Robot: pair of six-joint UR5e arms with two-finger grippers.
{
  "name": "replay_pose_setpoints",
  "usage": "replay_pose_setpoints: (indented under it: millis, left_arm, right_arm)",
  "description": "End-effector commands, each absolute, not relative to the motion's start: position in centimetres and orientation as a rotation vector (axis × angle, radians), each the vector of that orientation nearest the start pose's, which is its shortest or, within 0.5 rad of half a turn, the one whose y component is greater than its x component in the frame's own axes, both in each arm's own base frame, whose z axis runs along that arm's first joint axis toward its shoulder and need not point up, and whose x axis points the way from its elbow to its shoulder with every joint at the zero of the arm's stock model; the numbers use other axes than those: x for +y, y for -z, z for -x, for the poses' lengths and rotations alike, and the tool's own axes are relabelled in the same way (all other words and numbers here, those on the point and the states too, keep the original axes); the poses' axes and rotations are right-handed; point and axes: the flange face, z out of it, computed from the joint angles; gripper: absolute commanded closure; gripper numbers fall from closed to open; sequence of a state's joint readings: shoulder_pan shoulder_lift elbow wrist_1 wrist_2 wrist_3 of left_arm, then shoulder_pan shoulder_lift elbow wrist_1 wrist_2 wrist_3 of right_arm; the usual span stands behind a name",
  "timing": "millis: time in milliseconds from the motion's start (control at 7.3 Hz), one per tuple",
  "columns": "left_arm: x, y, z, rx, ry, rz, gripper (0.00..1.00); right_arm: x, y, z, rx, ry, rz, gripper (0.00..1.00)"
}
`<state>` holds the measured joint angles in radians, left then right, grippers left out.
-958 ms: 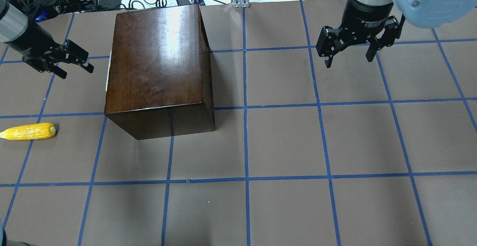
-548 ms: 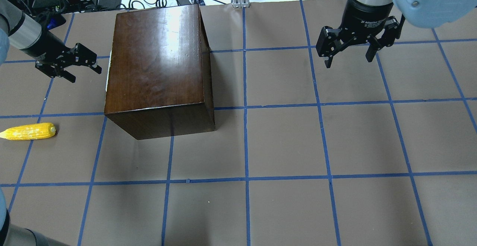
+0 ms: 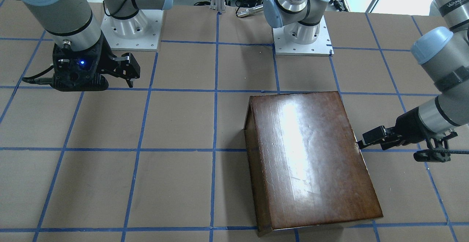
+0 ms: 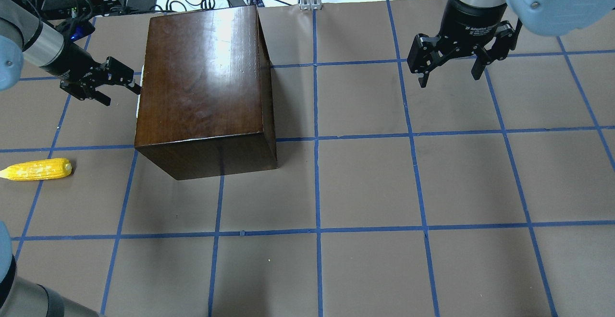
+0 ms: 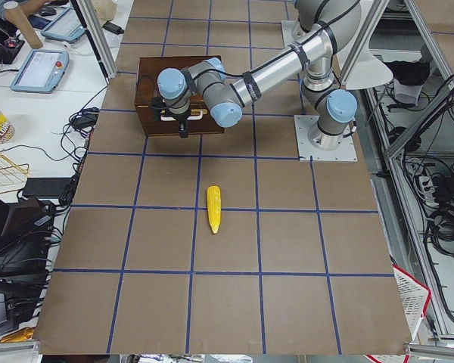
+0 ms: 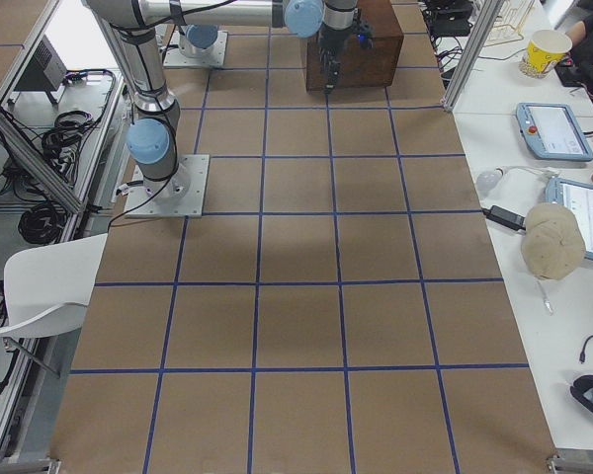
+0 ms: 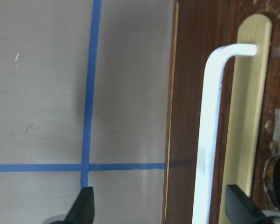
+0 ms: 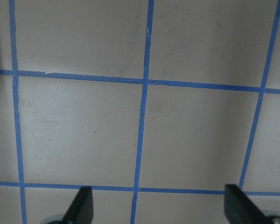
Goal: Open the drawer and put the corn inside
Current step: 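Close the left gripper on the white drawer handle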
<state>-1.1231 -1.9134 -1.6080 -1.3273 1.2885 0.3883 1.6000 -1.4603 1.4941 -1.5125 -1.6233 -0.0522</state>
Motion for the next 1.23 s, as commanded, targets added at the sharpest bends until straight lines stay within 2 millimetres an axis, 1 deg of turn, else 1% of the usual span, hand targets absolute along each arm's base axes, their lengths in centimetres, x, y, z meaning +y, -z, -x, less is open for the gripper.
replay_pose_setpoints:
  millis: [0,1095]
  left_arm:
    - [-60.6,-30.4,-11.2,3.462,-0.015,0.084,0.0]
    - [-61.1,-28.4,-11.2,3.507,-0.04,0.068,0.0]
  right_arm:
    - [-52.4,-46.4,-14.3,3.188,-0.148,0.134,0.0]
    - [-52.5,-46.3,-14.3,3.186,-0.148,0.133,0.0]
